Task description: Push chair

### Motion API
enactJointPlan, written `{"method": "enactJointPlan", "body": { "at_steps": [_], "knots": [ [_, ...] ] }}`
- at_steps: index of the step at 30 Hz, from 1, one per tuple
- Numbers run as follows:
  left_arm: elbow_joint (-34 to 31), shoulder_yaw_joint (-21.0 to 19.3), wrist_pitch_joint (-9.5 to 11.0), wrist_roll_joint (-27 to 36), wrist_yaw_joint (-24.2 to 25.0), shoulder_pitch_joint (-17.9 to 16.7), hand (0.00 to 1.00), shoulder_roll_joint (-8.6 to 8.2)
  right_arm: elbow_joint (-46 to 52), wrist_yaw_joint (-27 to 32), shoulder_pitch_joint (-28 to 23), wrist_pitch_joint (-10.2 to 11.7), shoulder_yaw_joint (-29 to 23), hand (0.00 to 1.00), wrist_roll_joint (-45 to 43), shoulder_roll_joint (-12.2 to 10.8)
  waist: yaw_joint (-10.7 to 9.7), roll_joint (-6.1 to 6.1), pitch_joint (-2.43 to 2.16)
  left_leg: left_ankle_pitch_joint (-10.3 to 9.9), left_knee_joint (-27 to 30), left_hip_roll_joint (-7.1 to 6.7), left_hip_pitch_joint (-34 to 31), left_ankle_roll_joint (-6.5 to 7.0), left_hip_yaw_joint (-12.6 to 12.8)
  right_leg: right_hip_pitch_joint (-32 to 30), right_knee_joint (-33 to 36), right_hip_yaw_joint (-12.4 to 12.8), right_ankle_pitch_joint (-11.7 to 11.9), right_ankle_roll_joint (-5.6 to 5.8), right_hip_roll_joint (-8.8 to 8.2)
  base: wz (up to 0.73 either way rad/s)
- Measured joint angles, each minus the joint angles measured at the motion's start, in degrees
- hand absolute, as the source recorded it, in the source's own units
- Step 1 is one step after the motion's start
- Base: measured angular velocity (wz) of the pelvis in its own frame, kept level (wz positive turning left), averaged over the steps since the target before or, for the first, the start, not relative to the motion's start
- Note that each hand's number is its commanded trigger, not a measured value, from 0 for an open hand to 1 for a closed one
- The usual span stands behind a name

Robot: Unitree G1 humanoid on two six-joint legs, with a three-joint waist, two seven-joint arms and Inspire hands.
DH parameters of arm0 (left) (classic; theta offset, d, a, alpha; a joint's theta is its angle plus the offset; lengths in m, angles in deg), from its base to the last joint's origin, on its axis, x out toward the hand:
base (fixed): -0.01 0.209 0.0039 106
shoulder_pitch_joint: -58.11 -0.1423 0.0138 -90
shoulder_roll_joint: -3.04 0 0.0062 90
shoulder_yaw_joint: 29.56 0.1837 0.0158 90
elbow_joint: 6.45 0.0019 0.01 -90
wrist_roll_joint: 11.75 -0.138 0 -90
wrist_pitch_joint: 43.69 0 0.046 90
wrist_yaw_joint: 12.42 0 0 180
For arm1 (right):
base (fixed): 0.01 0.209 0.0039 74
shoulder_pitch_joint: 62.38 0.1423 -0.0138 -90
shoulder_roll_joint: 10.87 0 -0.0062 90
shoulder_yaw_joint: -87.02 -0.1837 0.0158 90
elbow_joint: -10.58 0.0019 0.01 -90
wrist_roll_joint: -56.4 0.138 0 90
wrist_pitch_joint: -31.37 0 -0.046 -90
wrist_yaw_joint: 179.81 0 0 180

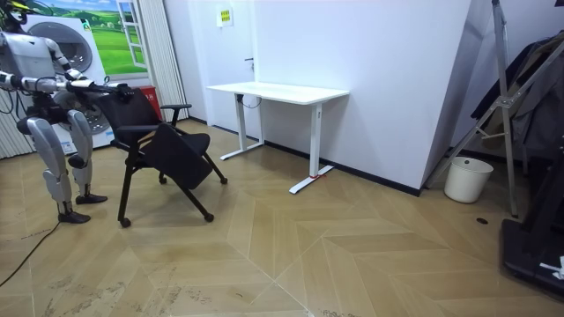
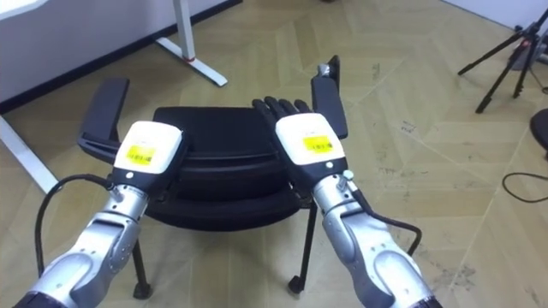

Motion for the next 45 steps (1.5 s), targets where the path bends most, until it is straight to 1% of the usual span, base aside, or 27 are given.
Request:
{"method": "enactJointPlan", "body": {
  "at_steps": [2,5,7,11,14,19,24,26,29,32,33,34,35,36,37,39,41,43,45],
  "knots": [
    [0.2,0.4,0.2,0.0,-0.1,0.3,1.0,-0.09,-0.7,-0.1,-0.2,-0.4,0.3,0.0,-0.2,0.1,-0.1,0.11,0.07,0.0,0.3,-0.05,-0.3,0.0,-0.9,0.2,-0.2,-0.5,0.0,0.0,-0.13,0.16],
    [1.1,1.1,0.6,0.0,-0.2,0.8,1.0,-0.5,-2.6,-0.2,-0.2,-0.3,1.0,0.0,-0.7,0.1,-0.2,0.1,0.09,0.0,0.4,-0.14,-0.3,0.0,-1.8,0.9,-0.7,-1.8,0.0,0.02,-0.38,0.18],
    [1.2,1.1,0.8,-0.1,-0.3,1.3,1.0,-0.65,-2.7,-0.1,-0.2,-0.3,0.9,0.0,-1.7,0.3,-0.2,0.1,0.09,0.0,0.5,-0.18,-0.4,0.0,-2.3,1.1,-0.8,-2.1,0.0,0.02,-0.43,0.12],
    [2.0,1.4,0.9,-0.1,-0.4,1.9,1.0,-1.09,-4.8,1.0,0.2,-0.1,1.0,0.0,-4.4,0.2,-0.2,0.12,0.13,0.0,0.6,-0.19,-0.3,0.0,-2.7,1.4,-0.9,-2.6,0.0,0.02,-0.5,0.06],
    [3.5,1.9,1.5,0.0,-0.7,2.2,1.0,-1.26,-8.7,4.4,0.7,1.0,1.6,0.0,-4.5,0.0,-0.6,-0.03,0.26,0.0,0.6,-0.24,0.7,0.0,-3.2,3.2,-1.8,-3.2,0.0,0.02,-0.56,0.09],
    [5.3,1.9,1.7,0.0,-0.7,3.0,1.0,-1.8,-12.2,6.3,1.6,1.7,1.6,0.0,-4.7,-0.7,-0.6,-0.06,0.27,0.0,0.6,-0.25,1.2,0.01,-3.3,3.8,-1.8,-3.3,0.0,0.02,-0.55,0.01],
    [5.4,2.1,1.7,0.0,-0.5,3.0,1.0,-2.07,-14.2,9.1,1.7,1.8,2.0,0.0,-5.1,-0.9,-0.6,-0.04,0.28,0.0,0.7,-0.28,1.5,0.01,-3.3,4.0,-1.8,-3.4,0.0,0.02,-0.56,0.0],
    [5.4,2.2,1.6,-0.1,-0.5,3.0,1.0,-2.24,-15.2,10.7,1.7,2.0,2.0,0.0,-5.1,-1.0,-0.8,-0.04,0.28,0.0,0.7,-0.32,1.3,0.01,-3.6,4.1,-1.8,-3.8,0.0,0.03,-0.63,0.07],
    [5.2,2.2,1.4,-0.1,-0.3,3.0,1.0,-2.28,-15.8,11.5,1.7,2.2,2.0,0.0,-5.2,-1.0,-1.1,-0.03,0.26,0.0,0.7,-0.34,1.2,0.01,-3.9,4.0,-1.8,-4.1,0.0,0.03,-0.69,0.07],
    [4.0,2.2,0.9,-0.1,0.8,2.6,1.0,-2.27,-16.1,12.5,1.6,2.2,2.0,0.0,-5.7,-1.0,-1.4,0.01,0.23,0.0,0.8,-0.35,1.0,0.01,-4.2,4.0,-1.9,-4.4,0.0,0.04,-0.73,0.04],
    [3.8,2.2,0.8,-0.1,0.9,2.6,1.0,-2.27,-16.1,12.7,1.6,2.2,2.0,0.03,-5.7,-1.0,-1.4,0.01,0.23,0.0,0.8,-0.35,0.9,0.01,-4.3,4.0,-1.9,-4.4,0.0,0.04,-0.73,0.0],
    [3.5,2.2,0.8,-0.1,1.1,2.4,1.0,-2.25,-16.2,13.1,1.4,2.3,2.0,0.3,-5.7,-1.0,-1.5,0.07,0.17,0.0,0.8,-0.35,0.9,0.01,-4.3,4.0,-1.9,-4.4,0.0,0.04,-0.73,0.0],
    [3.4,2.2,0.8,-0.1,1.2,2.3,1.0,-2.25,-16.3,13.3,1.3,2.3,2.0,0.51,-5.7,-1.0,-1.5,0.1,0.13,0.0,0.8,-0.35,0.9,0.01,-4.3,4.0,-1.9,-4.4,0.0,0.04,-0.74,0.0],
    [3.2,2.2,0.8,-0.1,1.4,2.2,1.0,-2.26,-16.3,13.5,1.3,2.3,2.0,0.87,-5.9,-1.0,-1.5,0.2,0.07,0.0,0.8,-0.35,0.9,0.01,-4.3,4.0,-1.9,-4.4,0.0,0.04,-0.74,0.0],
    [2.9,2.1,0.8,-0.1,1.5,2.1,1.0,-2.22,-16.4,13.9,1.2,2.3,2.0,1.0,-6.2,-1.0,-1.5,0.22,0.06,0.0,0.8,-0.36,0.9,0.01,-4.3,4.0,-2.0,-4.4,0.0,0.03,-0.74,0.0],
    [2.4,2.1,0.7,-0.3,1.5,1.6,1.0,-2.19,-16.4,14.3,1.2,2.3,2.0,1.0,-6.3,-1.0,-1.5,0.29,-0.08,0.0,0.8,-0.37,0.8,0.01,-4.4,4.0,-2.2,-4.4,0.0,0.03,-0.73,0.0],
    [1.7,2.0,0.8,-0.5,1.5,0.9,1.0,-2.29,-16.7,15.0,1.1,2.3,2.0,1.0,-6.3,-1.0,-1.5,0.56,-0.37,0.0,0.8,-0.38,0.7,0.0,-4.5,4.0,-2.4,-4.5,0.0,0.03,-0.73,0.0],
    [1.2,2.0,0.8,-0.5,1.5,0.4,1.0,-2.45,-16.9,15.1,1.2,2.3,1.9,1.0,-6.2,-1.0,-1.5,0.81,-0.55,0.0,0.8,-0.38,0.7,0.0,-4.7,4.1,-2.6,-4.6,0.0,0.03,-0.73,0.04],
    [1.0,2.1,0.9,-0.6,1.5,0.1,1.0,-2.59,-17.1,15.1,1.2,2.3,1.7,1.0,-6.2,-1.0,-1.6,0.96,-0.6,0.0,0.8,-0.38,0.8,0.0,-5.0,4.4,-2.7,-4.9,0.0,0.03,-0.72,0.08]
  ]
}}
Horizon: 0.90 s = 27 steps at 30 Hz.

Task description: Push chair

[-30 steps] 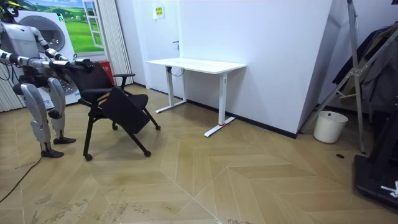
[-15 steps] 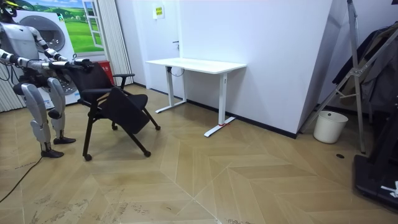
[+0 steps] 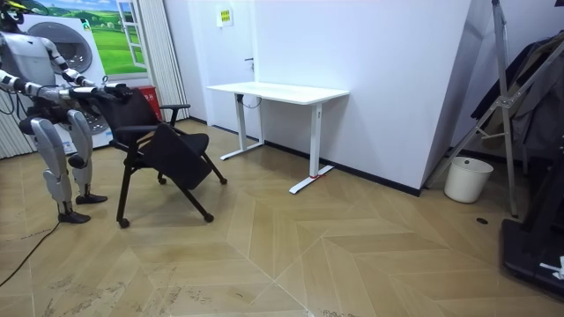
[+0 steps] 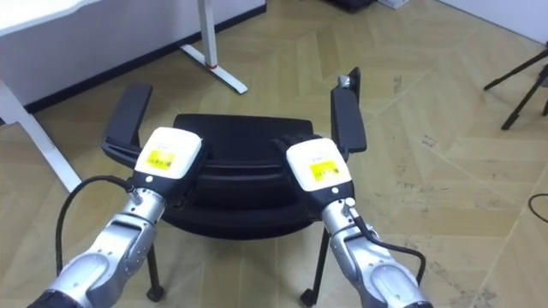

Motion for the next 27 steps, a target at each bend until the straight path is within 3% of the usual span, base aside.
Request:
{"method": "enactJointPlan", "body": {
  "at_steps": [7,18,23,27],
  "knots": [
    [0.0,1.1,1.9,-0.5,-0.2,-0.3,1.0,-0.43,-4.1,1.9,2.0,0.3,-0.3,1.0,-0.3,0.0,0.2,0.22,0.17,0.0,0.0,0.0,0.4,0.0,-1.0,0.8,-0.1,-0.1,0.0,0.01,0.04,0.08],
    [0.2,1.1,2.2,-0.5,0.0,-0.4,1.0,-0.67,-5.1,3.1,1.8,2.2,-1.5,1.0,-0.7,-0.2,0.3,-0.01,0.32,0.0,0.0,-0.09,0.3,0.0,-0.7,0.8,-0.1,-0.1,0.0,0.02,-0.06,0.0],
    [0.2,1.1,2.3,-0.6,0.0,-0.5,1.0,-0.66,-5.2,2.7,1.6,2.5,-1.8,1.0,-0.6,-0.3,0.4,-0.67,0.54,0.0,0.2,-0.12,0.3,0.0,-0.6,0.8,-0.1,0.1,0.0,0.06,-0.09,0.0],
    [0.2,1.1,2.4,-1.0,0.0,-0.5,1.0,-0.68,-5.1,2.7,1.3,2.5,-2.0,1.0,-0.4,-0.4,0.6,-0.75,0.34,0.0,0.4,-0.13,0.2,0.0,-0.6,0.8,-0.1,0.3,-0.1,0.09,-0.08,0.0]
  ]
}}
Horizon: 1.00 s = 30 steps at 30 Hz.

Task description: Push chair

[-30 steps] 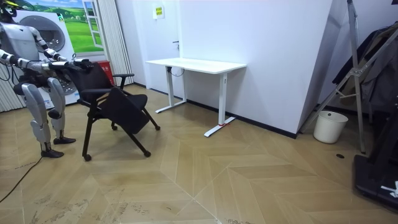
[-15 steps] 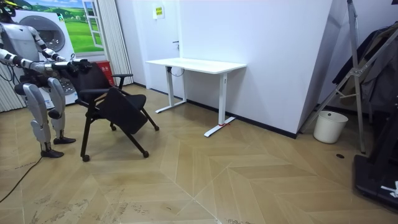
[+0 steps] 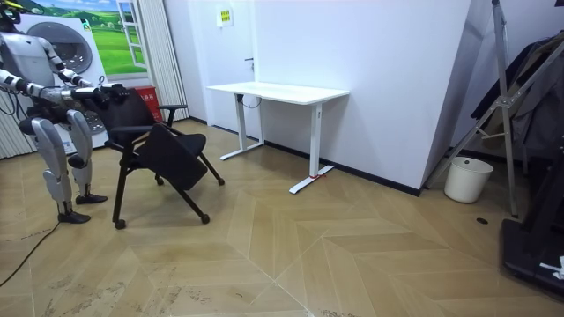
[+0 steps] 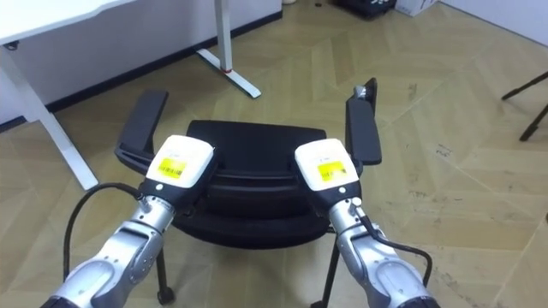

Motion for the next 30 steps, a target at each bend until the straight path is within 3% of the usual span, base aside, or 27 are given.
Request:
{"method": "enactJointPlan", "body": {
  "at_steps": [6,21,24,27,28,30],
  "knots": [
    [-0.1,0.0,0.4,-0.4,0.0,0.0,1.0,0.06,-0.1,0.5,-0.4,0.1,-0.1,1.0,0.3,0.0,0.4,-0.24,-0.19,0.0,0.0,0.0,0.0,0.0,0.0,0.0,0.0,0.0,0.0,0.0,-0.01,0.0],
    [1.5,-0.5,1.4,-1.6,0.2,-0.1,1.0,-0.4,-2.6,1.5,-0.6,1.7,-1.0,1.0,0.1,-0.7,1.1,-0.66,0.14,0.0,1.0,0.53,1.1,-0.04,0.1,1.5,0.4,-0.7,-0.2,-0.17,-0.11,0.0],
    [4.0,-0.7,2.3,-1.6,0.0,0.5,1.0,-0.82,-3.7,1.4,-0.7,1.8,-1.0,1.0,0.1,-1.1,1.2,-1.3,0.78,-0.4,5.6,0.32,0.2,-0.35,0.1,1.9,2.8,-1.3,-1.7,-0.37,-0.88,0.08],
    [6.8,-1.0,3.9,-1.6,-0.4,1.4,1.0,-0.94,-5.0,1.6,-0.9,2.6,-1.2,1.0,-0.1,-1.5,1.2,-1.96,1.11,-1.3,15.9,0.52,-3.7,-1.12,0.3,1.5,6.8,-2.2,-4.3,-0.95,-1.68,0.2],
    [7.3,-1.0,4.1,-1.5,-0.5,1.3,1.0,-0.98,-5.0,1.7,-1.2,2.9,-1.2,1.0,-0.1,-1.5,1.2,-2.0,1.06,-1.3,21.2,1.04,-6.0,-1.13,0.5,1.0,8.0,-2.5,-5.5,-1.46,-1.96,0.14],
    [7.5,-1.2,4.3,-1.4,-1.2,0.8,1.0,-1.1,-5.0,1.9,-1.5,3.2,-1.2,1.0,-0.4,-1.5,1.1,-1.18,1.45,-0.8,29.6,3.06,-10.1,-1.61,1.8,1.0,9.6,-3.1,-7.0,-2.58,-1.57,0.16]
  ]
}}
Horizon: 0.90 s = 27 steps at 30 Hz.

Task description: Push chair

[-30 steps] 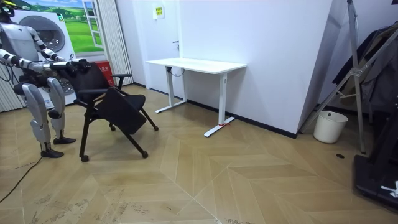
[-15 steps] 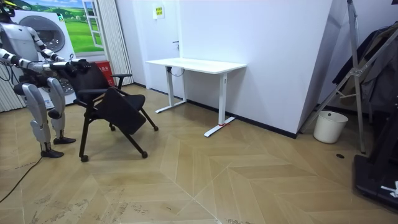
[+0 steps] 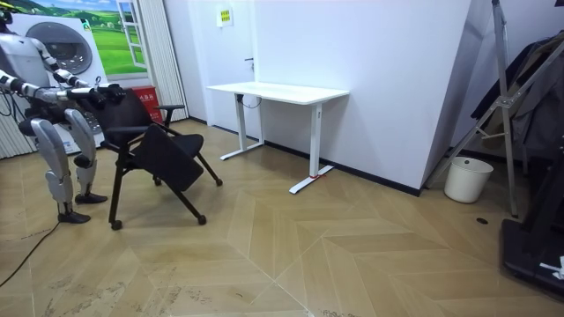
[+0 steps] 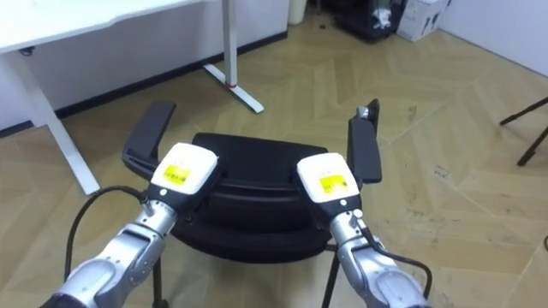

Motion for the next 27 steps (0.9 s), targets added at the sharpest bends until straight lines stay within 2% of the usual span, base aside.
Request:
{"method": "enactJointPlan", "body": {
  "at_steps": [1,2,3,5,6,7,8,9,10,11,12,13,14,15,16,17,18,19,20,21,22,23,24,25,26,27],
  "knots": [
    [0.3,0.0,0.2,0.0,-0.5,-0.3,1.0,-0.15,0.0,0.4,-0.4,0.0,0.0,1.0,-0.4,0.0,0.0,-0.35,0.05,1.3,5.8,0.94,-3.3,-0.76,-0.2,0.3,1.1,-0.2,-0.4,-0.16,0.18,0.17],
    [0.5,0.0,0.3,0.0,-0.7,-0.5,1.0,-0.27,0.2,0.4,-0.6,0.0,-0.1,1.0,-0.4,0.0,0.0,-0.31,-0.03,1.0,6.2,1.21,-4.4,-0.99,-0.3,0.3,1.7,-0.2,-0.9,-0.24,0.23,0.22],
    [1.1,0.0,0.7,0.1,-1.2,-0.5,1.0,-0.6,0.6,0.6,-1.0,0.0,-0.1,1.0,-0.5,0.4,0.0,-0.18,-0.01,0.8,3.6,1.28,-6.8,-1.01,-0.3,0.1,2.8,-0.3,-1.9,-0.58,0.06,0.04],
    [1.5,0.0,0.8,0.2,-1.6,-0.8,1.0,-0.7,0.1,0.6,-1.0,0.4,-0.1,1.0,-1.2,0.5,0.3,-0.19,-0.07,1.4,-4.2,1.16,-9.5,-1.19,-0.4,-0.2,3.6,-0.3,-3.1,0.34,-0.49,-0.15],
    [1.3,0.0,0.8,0.2,-2.2,-1.2,1.0,-0.68,0.1,1.0,-1.1,0.5,-0.1,1.0,-1.6,0.5,0.7,0.01,-0.13,2.9,-11.6,1.31,-10.1,-1.51,-0.4,0.0,3.6,-0.5,-3.2,0.53,-0.56,-0.31],
    [0.9,0.0,0.8,-0.1,-2.4,-1.3,1.0,-0.71,0.1,1.6,-1.3,0.5,-0.2,1.0,-1.7,0.6,1.8,0.12,-0.28,5.1,-17.5,1.39,-10.2,-1.18,-1.1,0.0,3.6,-0.2,-3.5,0.85,-0.62,-0.5],
    [0.3,0.0,0.8,-0.4,-2.4,-1.7,1.0,-0.66,-0.1,2.0,-1.6,0.5,-0.2,1.0,-2.0,0.5,2.9,0.57,-0.67,7.9,-19.6,1.03,-9.9,-1.43,-1.8,-0.1,3.5,-0.5,-3.9,1.67,-1.31,-0.53],
    [0.0,0.0,0.8,-0.4,-2.5,-1.9,1.0,-0.5,-0.2,2.3,-1.6,0.5,-0.2,1.0,-2.3,0.4,3.2,0.5,-0.86,9.2,-20.2,0.76,-9.7,-1.29,-2.0,-0.1,3.5,-0.6,-4.0,2.18,-1.77,-0.48],
    [-0.2,0.0,0.8,-0.4,-2.6,-2.0,1.0,-0.26,-0.3,2.8,-1.6,0.5,-0.5,1.0,-2.5,0.0,3.2,0.33,-1.13,10.9,-21.1,-0.34,-9.4,-0.67,-2.2,-0.1,3.5,-1.1,-4.3,3.18,-2.7,-0.2],
    [-0.2,0.0,0.8,-0.4,-2.6,-1.8,1.0,-0.28,-0.4,3.3,-1.6,0.4,-0.5,1.0,-2.5,0.0,2.8,-0.04,-1.34,11.1,-21.4,-1.74,-9.1,-0.41,-1.8,0.0,3.6,-1.2,-4.5,4.13,-3.68,-0.04],
    [-0.4,0.0,0.8,-0.4,-2.4,-1.7,1.0,-0.29,-0.5,3.6,-1.6,0.4,-0.5,1.0,-2.5,0.0,2.6,-0.28,-1.45,11.1,-21.5,-2.41,-9.0,-0.37,-1.7,0.1,3.6,-1.3,-4.6,4.58,-4.31,0.11],
    [-0.9,0.0,0.7,-0.3,-1.9,-1.6,1.0,-0.28,-0.3,3.9,-1.6,0.3,-0.5,1.0,-2.5,0.1,2.0,-0.65,-1.64,11.4,-21.4,-3.66,-9.0,0.2,-1.8,0.4,3.6,-2.0,-5.1,5.45,-5.61,0.17],
    [-1.7,0.0,0.6,-0.3,-1.0,-1.5,1.0,-0.34,0.0,4.5,-1.8,0.0,-0.7,1.0,-2.4,0.3,1.4,-1.21,-1.79,11.7,-20.9,-4.72,-9.1,1.39,-1.5,1.0,3.6,-2.6,-5.7,6.43,-7.02,0.14],
    [-2.0,0.0,0.6,-0.3,-0.8,-1.5,1.0,-0.45,0.1,4.9,-1.9,0.0,-0.9,1.0,-2.4,0.4,1.4,-1.6,-1.96,11.6,-20.6,-4.95,-8.9,1.95,-0.7,1.3,3.6,-2.7,-5.9,6.81,-7.7,0.0],
    [-2.3,0.1,0.6,-0.3,-0.8,-1.5,1.0,-0.44,0.0,5.3,-1.9,-0.1,-1.0,1.0,-2.4,0.4,1.7,-1.03,-1.97,10.8,-19.5,-5.32,-8.6,3.14,1.2,2.0,4.0,-3.0,-5.8,7.35,-9.26,-0.19],
    [-2.3,0.0,0.6,-0.3,-0.8,-1.3,1.0,-0.38,-0.1,5.4,-1.7,-0.3,-1.1,1.0,-2.4,0.3,1.8,-1.51,-1.87,9.8,-18.2,-6.79,-8.0,4.55,1.3,2.3,5.8,-3.3,-6.3,8.78,-10.75,-0.23],
    [-2.3,-0.1,0.6,-0.3,-0.8,-1.2,1.0,-0.38,-0.1,5.4,-1.4,-0.4,-1.1,1.0,-2.5,0.2,1.8,-1.7,-1.84,9.1,-17.4,-7.24,-7.9,4.97,1.3,2.2,7.7,-3.9,-6.7,9.34,-11.82,-0.23],
    [-2.2,-0.7,0.6,-0.2,-0.7,-0.8,1.0,-0.67,-0.3,5.3,-0.6,-0.6,-1.2,1.0,-3.0,0.3,1.8,-1.35,-1.58,7.5,-15.8,-8.52,-7.9,5.72,0.9,0.4,13.5,-4.9,-6.7,9.19,-13.69,-0.15],
    [-1.8,-0.9,0.7,0.1,-0.8,-0.2,1.0,-0.72,-0.7,5.3,0.2,-0.6,-1.2,1.0,-3.4,0.2,1.6,-0.64,-0.91,6.6,-14.9,-9.03,-7.6,6.46,0.2,-2.4,21.1,-5.0,-4.7,7.32,-15.31,-0.07],
    [-1.7,-0.9,0.8,0.1,-0.8,0.0,1.0,-0.72,-0.7,5.3,0.2,-0.6,-1.4,1.0,-3.5,0.1,1.4,-0.45,-0.83,6.3,-14.9,-9.17,-7.2,6.76,-0.1,-3.8,24.3,-4.9,-3.0,6.75,-15.9,0.16],
    [-1.3,-0.8,1.0,0.1,-0.8,0.4,1.0,-0.53,-0.8,5.3,0.1,-0.7,-1.5,1.0,-3.4,-0.2,1.1,-0.19,-0.63,5.8,-15.1,-9.3,-6.4,7.22,-1.0,-6.1,29.1,-4.5,0.9,5.82,-16.48,0.21],
    [-1.2,-0.8,1.3,0.1,-0.9,0.5,1.0,-0.02,-1.1,5.2,0.1,-0.7,-1.4,1.0,-3.3,-0.6,1.2,-0.01,-0.46,5.2,-15.4,-9.32,-5.4,7.58,-1.7,-8.5,32.4,-2.6,4.8,5.25,-16.29,0.14],
    [-1.2,-0.8,1.4,0.1,-1.0,0.5,1.0,0.24,-1.4,5.2,0.1,-0.8,-1.4,1.0,-3.3,-0.9,1.4,0.32,-0.31,5.0,-15.6,-9.36,-5.1,7.79,-2.3,-9.6,33.8,-1.7,6.0,5.06,-16.1,-0.14],
    [-1.2,-0.8,1.5,0.2,-1.1,0.4,1.0,0.56,-1.3,5.2,0.3,-1.3,-0.9,1.0,-2.7,-1.1,2.0,1.14,-0.09,4.7,-16.4,-9.34,-4.4,8.07,-3.4,-11.7,35.2,-0.9,6.3,5.45,-15.06,-0.21],
    [-1.1,-0.8,1.6,0.5,-1.4,0.4,1.0,0.86,-1.0,5.2,0.5,-1.7,-0.4,1.0,-2.7,-1.3,2.5,1.95,0.13,4.7,-17.3,-9.3,-3.4,8.16,-4.6,-14.0,35.8,-0.8,5.2,5.63,-13.81,-0.18],
    [-1.0,-0.9,1.7,0.5,-1.5,0.4,1.0,0.95,-1.0,5.2,0.5,-1.7,-0.4,1.0,-2.8,-1.4,2.7,2.18,0.09,4.7,-17.9,-9.36,-3.0,8.2,-5.3,-15.1,35.6,-0.8,4.5,5.61,-12.95,-0.03]
  ]
}}
